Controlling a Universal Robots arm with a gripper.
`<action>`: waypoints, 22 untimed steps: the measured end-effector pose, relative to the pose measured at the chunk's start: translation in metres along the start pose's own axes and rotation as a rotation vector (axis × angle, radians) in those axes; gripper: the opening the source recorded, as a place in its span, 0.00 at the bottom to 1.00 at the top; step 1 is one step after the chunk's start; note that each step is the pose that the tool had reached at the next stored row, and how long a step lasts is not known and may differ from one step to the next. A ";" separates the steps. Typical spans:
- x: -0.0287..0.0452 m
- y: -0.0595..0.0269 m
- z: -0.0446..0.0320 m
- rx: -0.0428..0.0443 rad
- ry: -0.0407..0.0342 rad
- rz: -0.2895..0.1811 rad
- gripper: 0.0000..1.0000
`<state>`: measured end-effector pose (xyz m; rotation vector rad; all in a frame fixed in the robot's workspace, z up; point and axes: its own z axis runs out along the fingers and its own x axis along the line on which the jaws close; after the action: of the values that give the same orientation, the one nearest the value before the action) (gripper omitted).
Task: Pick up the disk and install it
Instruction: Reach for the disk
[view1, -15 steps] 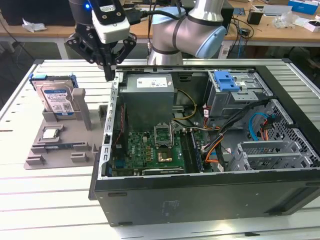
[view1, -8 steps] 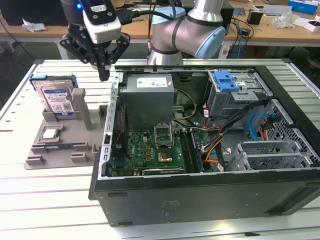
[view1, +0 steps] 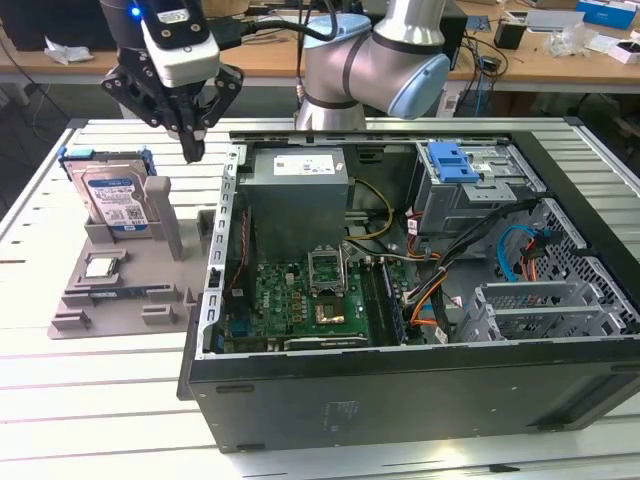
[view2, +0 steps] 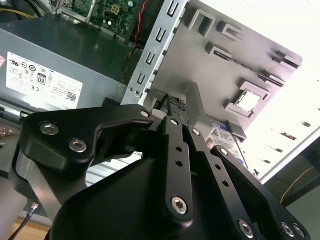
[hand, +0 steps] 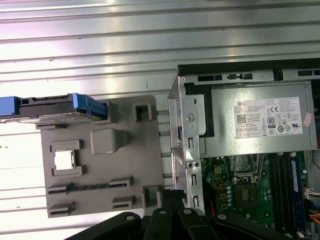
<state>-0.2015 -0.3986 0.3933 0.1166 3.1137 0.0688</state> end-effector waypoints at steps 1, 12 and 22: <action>0.0014 -0.0001 -0.0001 0.0000 0.0000 0.000 0.11; 0.0168 -0.0011 -0.0004 0.0000 0.0000 0.000 0.11; 0.0340 -0.0022 -0.0008 0.0000 0.0000 0.000 0.11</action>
<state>-0.2355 -0.3982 0.3932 0.1166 3.1137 0.0689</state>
